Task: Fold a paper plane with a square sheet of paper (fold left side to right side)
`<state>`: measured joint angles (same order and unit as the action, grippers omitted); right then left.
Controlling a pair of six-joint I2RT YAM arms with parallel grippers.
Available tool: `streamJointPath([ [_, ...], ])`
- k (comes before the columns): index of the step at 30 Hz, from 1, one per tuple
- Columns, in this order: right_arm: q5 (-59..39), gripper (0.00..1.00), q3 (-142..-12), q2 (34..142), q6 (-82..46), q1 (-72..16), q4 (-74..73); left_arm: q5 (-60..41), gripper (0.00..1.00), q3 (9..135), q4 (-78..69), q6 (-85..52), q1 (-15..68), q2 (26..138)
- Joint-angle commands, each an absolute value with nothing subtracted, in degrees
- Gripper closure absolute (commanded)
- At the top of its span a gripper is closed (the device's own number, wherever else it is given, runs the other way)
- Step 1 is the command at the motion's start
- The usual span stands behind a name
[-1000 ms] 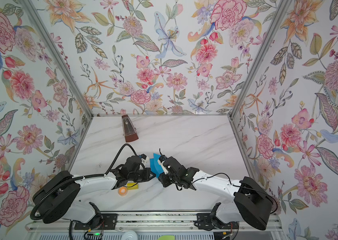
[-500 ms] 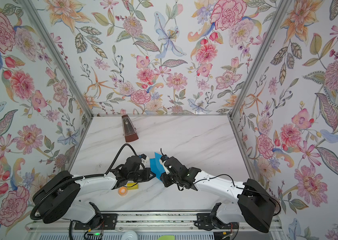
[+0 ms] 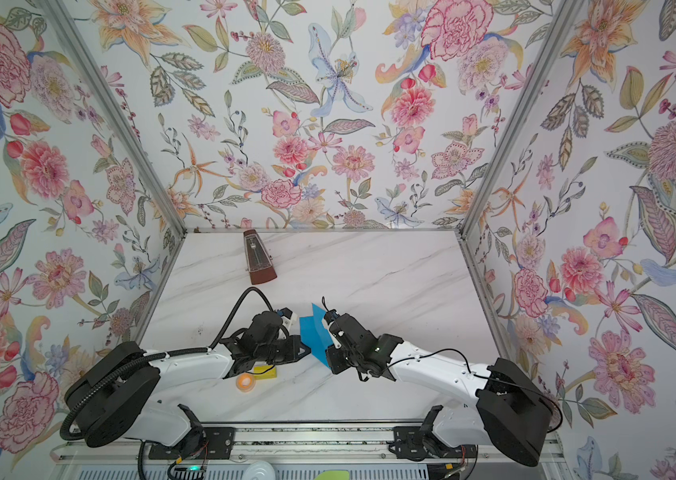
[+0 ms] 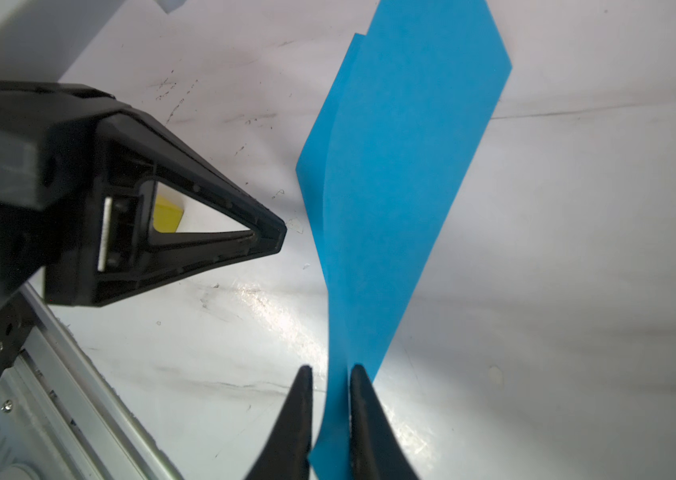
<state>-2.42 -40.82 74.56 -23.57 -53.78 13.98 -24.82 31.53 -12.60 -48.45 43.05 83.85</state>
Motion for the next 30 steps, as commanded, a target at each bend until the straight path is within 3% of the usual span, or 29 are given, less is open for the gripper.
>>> streamJointPath([
  [1, -1.71, 0.84, -43.04, 74.22, -22.09, -53.25, 15.17, -23.62, 0.97, 30.86, -11.13, -47.02, 42.34, 81.97],
  [7, -6.92, 0.77, -44.29, 76.92, -20.75, -52.43, 14.44, -22.07, 0.96, 31.44, -4.81, -43.40, 39.19, 77.60],
  [14, -7.46, 0.76, -45.10, 79.94, -20.48, -52.20, 13.87, -22.54, 0.93, 37.33, 2.59, -36.31, 33.59, 74.56],
  [23, -9.21, 0.87, -46.20, 82.35, -19.04, -51.73, 12.05, -28.60, 0.92, 48.39, 1.65, -33.21, 34.86, 84.44],
  [30, -12.03, 0.87, -47.31, 85.41, -18.54, -50.45, 10.00, -28.97, 0.92, 55.45, 4.35, -29.23, 35.34, 95.93],
])
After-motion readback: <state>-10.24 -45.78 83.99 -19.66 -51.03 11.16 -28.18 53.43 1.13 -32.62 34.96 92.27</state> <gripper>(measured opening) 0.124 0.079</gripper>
